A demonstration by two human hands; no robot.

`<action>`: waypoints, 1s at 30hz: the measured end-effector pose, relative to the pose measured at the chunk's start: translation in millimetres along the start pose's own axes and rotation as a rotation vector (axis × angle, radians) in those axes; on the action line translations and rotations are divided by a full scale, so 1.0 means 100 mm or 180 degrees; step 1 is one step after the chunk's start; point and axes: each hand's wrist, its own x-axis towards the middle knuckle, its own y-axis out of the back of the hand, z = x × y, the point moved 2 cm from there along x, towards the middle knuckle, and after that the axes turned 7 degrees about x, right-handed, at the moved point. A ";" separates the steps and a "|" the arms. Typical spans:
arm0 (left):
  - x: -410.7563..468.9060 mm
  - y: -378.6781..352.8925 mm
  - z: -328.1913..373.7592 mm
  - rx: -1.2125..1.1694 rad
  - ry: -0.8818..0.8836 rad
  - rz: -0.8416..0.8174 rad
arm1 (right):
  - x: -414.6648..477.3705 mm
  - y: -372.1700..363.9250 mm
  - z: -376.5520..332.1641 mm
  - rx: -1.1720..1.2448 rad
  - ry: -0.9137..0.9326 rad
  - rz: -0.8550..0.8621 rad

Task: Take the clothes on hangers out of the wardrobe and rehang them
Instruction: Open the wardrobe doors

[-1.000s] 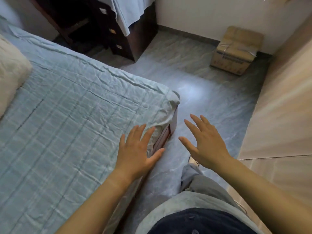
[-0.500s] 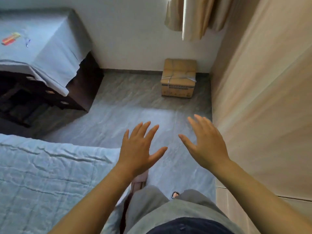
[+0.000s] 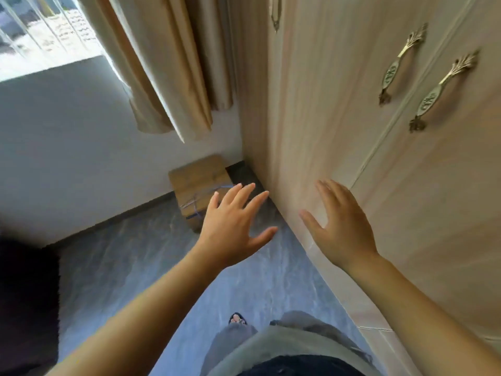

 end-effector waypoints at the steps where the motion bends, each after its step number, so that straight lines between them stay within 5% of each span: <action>1: 0.22 0.07 -0.06 0.0019 -0.0205 -0.0002 | 0.10 0.03 -0.02 -0.0003 -0.0111 0.0140; 8: 1.55 0.49 0.09 0.0121 -0.1310 0.0369 | 0.59 0.41 0.11 -0.0329 -0.0633 0.1227; 18: 2.65 1.03 0.90 -0.0112 -0.2708 0.1977 | 0.88 0.94 0.43 -0.0497 -0.0914 0.2932; 30: 3.40 0.97 1.08 -0.0406 -0.3483 0.3113 | 1.26 0.83 0.45 -0.0081 -0.1373 0.3882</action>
